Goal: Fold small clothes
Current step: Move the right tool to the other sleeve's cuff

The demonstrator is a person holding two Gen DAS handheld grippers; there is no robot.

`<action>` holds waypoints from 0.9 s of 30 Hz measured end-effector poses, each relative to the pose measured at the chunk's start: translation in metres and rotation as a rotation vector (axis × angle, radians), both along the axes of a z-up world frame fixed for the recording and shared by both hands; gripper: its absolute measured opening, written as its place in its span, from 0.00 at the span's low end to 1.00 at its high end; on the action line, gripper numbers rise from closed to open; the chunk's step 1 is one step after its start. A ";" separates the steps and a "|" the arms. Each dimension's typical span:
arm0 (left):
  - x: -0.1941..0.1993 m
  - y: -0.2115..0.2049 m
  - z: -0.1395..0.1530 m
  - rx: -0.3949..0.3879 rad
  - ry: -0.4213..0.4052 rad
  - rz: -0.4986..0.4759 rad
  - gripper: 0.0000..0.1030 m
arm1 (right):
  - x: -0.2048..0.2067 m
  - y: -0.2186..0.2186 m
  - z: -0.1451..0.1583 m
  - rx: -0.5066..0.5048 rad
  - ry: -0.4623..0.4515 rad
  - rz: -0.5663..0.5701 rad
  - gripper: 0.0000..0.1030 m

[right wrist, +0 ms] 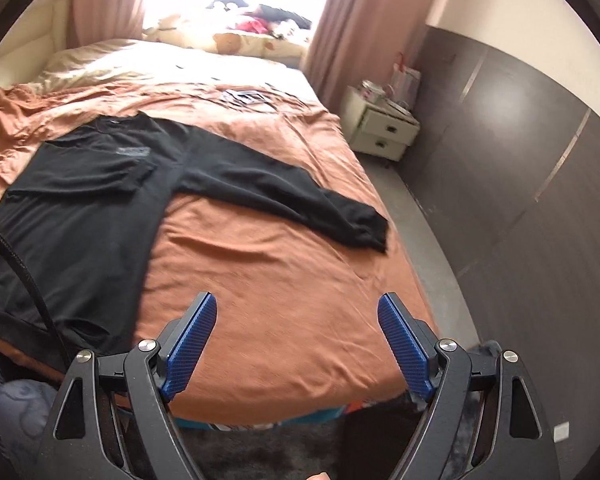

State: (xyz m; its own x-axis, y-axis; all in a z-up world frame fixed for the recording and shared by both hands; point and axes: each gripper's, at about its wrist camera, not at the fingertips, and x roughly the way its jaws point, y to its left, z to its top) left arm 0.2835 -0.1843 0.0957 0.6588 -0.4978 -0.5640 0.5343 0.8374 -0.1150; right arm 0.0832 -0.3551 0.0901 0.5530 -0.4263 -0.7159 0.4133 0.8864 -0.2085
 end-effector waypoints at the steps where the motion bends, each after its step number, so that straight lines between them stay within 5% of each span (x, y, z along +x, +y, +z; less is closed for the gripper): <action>1: 0.000 -0.004 -0.001 -0.006 0.002 -0.011 1.00 | 0.001 -0.007 -0.002 0.023 -0.010 -0.022 0.79; 10: 0.031 -0.051 -0.018 -0.015 0.081 -0.025 1.00 | 0.030 -0.068 -0.047 0.202 -0.097 -0.071 0.80; 14: 0.048 -0.067 -0.027 -0.024 0.103 -0.020 1.00 | 0.047 -0.094 -0.065 0.209 -0.114 -0.122 0.94; 27: 0.111 -0.115 -0.062 -0.029 0.167 -0.031 1.00 | 0.085 -0.189 -0.130 0.486 -0.268 -0.257 0.94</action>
State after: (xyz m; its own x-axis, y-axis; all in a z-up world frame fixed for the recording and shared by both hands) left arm 0.3944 -0.2992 0.0339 0.5412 -0.5338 -0.6497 0.5312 0.8160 -0.2280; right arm 0.1684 -0.5442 -0.0403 0.6635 -0.2290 -0.7123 0.6085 0.7190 0.3356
